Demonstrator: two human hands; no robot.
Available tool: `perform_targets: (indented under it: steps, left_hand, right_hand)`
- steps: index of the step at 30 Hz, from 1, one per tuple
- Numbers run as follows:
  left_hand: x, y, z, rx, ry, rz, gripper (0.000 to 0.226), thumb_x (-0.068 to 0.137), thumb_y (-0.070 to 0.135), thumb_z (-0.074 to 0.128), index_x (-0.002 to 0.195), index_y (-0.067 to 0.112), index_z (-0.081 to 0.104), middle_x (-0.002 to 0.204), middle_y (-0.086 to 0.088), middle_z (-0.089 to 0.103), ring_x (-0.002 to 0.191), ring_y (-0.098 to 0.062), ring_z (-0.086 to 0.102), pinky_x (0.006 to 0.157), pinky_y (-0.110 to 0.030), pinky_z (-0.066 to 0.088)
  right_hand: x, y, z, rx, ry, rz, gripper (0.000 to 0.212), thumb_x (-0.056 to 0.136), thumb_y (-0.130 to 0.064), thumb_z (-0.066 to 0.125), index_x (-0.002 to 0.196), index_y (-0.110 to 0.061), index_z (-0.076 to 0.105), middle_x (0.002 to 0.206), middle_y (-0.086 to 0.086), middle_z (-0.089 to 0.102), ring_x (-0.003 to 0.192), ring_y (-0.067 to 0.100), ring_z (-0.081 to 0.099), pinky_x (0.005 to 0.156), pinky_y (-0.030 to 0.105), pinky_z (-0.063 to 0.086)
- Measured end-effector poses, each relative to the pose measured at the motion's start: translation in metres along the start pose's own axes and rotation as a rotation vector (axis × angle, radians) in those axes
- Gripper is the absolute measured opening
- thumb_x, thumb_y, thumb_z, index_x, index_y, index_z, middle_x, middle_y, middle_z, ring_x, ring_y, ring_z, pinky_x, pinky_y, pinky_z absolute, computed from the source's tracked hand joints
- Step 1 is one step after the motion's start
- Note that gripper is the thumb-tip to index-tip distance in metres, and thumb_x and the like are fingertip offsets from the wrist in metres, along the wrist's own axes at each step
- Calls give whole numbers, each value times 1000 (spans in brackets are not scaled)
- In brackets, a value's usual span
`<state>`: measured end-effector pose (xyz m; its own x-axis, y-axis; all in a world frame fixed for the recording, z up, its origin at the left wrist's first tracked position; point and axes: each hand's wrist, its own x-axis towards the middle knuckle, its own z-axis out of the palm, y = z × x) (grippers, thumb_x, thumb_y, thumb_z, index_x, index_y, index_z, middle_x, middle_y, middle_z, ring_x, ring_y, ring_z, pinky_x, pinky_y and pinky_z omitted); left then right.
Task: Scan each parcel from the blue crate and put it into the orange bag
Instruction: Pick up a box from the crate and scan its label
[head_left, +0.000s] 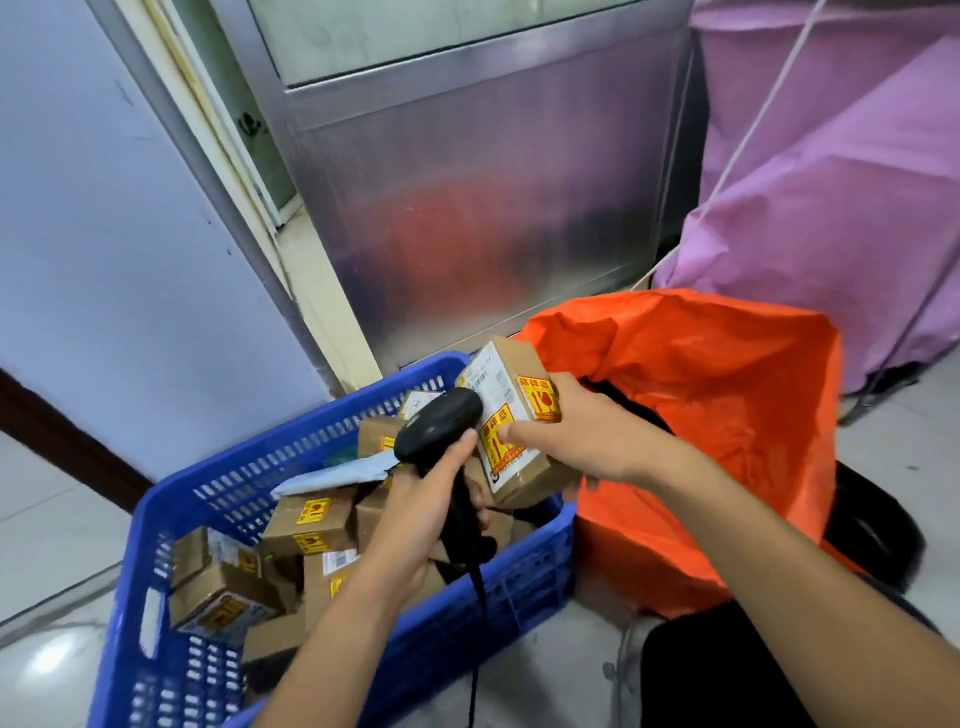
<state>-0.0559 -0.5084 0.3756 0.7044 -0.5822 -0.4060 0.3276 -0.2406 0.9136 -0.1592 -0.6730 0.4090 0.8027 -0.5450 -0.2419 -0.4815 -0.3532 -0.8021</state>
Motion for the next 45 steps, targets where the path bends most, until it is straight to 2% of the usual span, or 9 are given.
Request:
perform_targets:
  steps: [5, 11, 18, 23, 28, 31, 34, 39, 45]
  left_hand:
    - [38, -15, 31, -42, -15, 5, 22, 96, 28, 69, 96, 7, 60, 61, -5, 51, 51, -20, 48, 51, -33, 46]
    - [69, -55, 59, 38, -101, -47, 14, 96, 12, 62, 105, 6, 54, 71, -10, 60, 55, -21, 53, 58, -36, 49]
    - [83, -82, 78, -15, 44, 65, 22, 107, 22, 57, 108, 3, 66, 85, -12, 74, 69, -19, 62, 70, -35, 57]
    - [95, -101, 77, 101, 65, 63, 40, 105, 41, 57, 89, 8, 73, 83, -15, 77, 65, -20, 64, 65, -38, 53]
    - [103, -115, 80, 241, 81, 106, 55, 97, 65, 56, 74, 16, 70, 69, -11, 71, 61, -26, 65, 70, -56, 57]
    - [108, -112, 87, 273, 113, 109, 57, 100, 59, 54, 75, 10, 69, 66, -9, 72, 62, -25, 69, 71, -48, 56]
    - [113, -110, 96, 253, 137, 102, 53, 105, 48, 52, 79, 5, 68, 66, -11, 72, 57, -21, 67, 65, -42, 56]
    - [125, -118, 99, 258, 258, 59, 51, 97, 67, 50, 79, 24, 71, 70, -2, 74, 71, -25, 73, 76, -54, 60]
    - [129, -118, 102, 183, 290, 76, 43, 100, 50, 55, 80, 15, 70, 63, -5, 73, 58, -15, 70, 58, -27, 50]
  right_hand:
    - [32, 41, -36, -273, 140, 47, 57, 80, -63, 76, 112, -21, 55, 89, 1, 74, 54, 20, 73, 53, 33, 59]
    - [70, 90, -68, -8, 117, 210, 40, 90, -49, 73, 106, -14, 65, 87, 9, 78, 69, 29, 77, 52, 29, 54]
    - [97, 118, -59, 368, 185, 342, 36, 94, -29, 65, 119, -4, 69, 111, 21, 75, 76, 30, 66, 64, 31, 51]
    - [121, 127, -65, 479, 310, 339, 42, 90, -32, 73, 120, -2, 68, 113, 18, 75, 82, 31, 71, 90, 43, 58]
    - [143, 150, -74, 537, 369, 301, 39, 92, -32, 73, 117, -2, 69, 112, 18, 75, 96, 36, 75, 93, 44, 58]
    - [159, 191, -52, 493, 312, 393, 32, 93, -34, 71, 113, -8, 71, 102, 12, 74, 77, 28, 74, 72, 31, 58]
    - [174, 235, -17, 457, 284, 498, 22, 95, -31, 70, 84, -13, 66, 84, 8, 66, 61, 22, 62, 50, 22, 43]
    - [211, 295, 49, 465, 263, 579, 27, 97, -30, 69, 78, -11, 63, 83, 13, 64, 68, 25, 58, 64, 35, 46]
    - [308, 418, 125, 408, 186, 641, 70, 68, -58, 62, 111, -3, 67, 95, 14, 71, 79, 30, 65, 64, 37, 48]
